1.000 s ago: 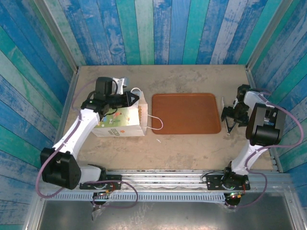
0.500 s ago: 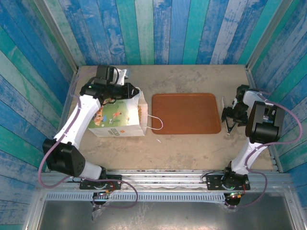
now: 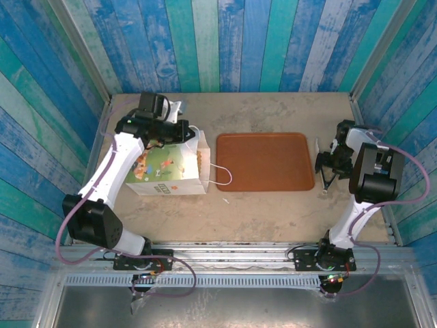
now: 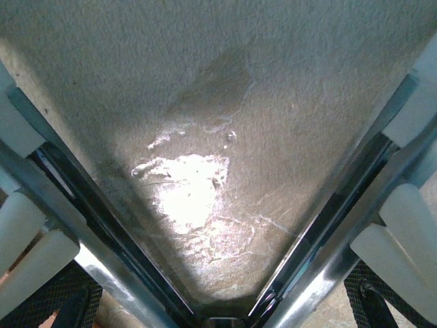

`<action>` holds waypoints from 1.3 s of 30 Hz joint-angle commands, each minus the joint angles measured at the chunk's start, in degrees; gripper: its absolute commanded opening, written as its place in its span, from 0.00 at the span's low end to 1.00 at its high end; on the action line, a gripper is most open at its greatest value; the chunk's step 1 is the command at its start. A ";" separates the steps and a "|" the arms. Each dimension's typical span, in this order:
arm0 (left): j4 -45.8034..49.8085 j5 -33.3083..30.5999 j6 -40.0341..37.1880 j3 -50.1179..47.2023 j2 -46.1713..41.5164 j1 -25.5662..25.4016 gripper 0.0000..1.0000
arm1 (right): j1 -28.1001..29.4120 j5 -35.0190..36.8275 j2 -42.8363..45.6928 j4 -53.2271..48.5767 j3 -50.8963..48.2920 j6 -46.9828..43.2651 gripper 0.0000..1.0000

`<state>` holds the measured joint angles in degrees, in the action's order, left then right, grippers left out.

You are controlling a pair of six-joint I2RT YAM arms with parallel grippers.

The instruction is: Take the fake bread out of the paper bag

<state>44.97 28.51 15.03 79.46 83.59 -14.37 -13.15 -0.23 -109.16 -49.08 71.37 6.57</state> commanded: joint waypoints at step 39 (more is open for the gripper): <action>-13.97 -2.89 3.25 -10.60 -10.75 -0.31 0.00 | 0.36 -1.12 -9.67 -1.71 6.31 -5.43 0.79</action>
<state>32.16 26.39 17.91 69.47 77.01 -14.37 -13.10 -0.01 -115.94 -55.13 80.53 1.50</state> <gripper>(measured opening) 0.045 0.782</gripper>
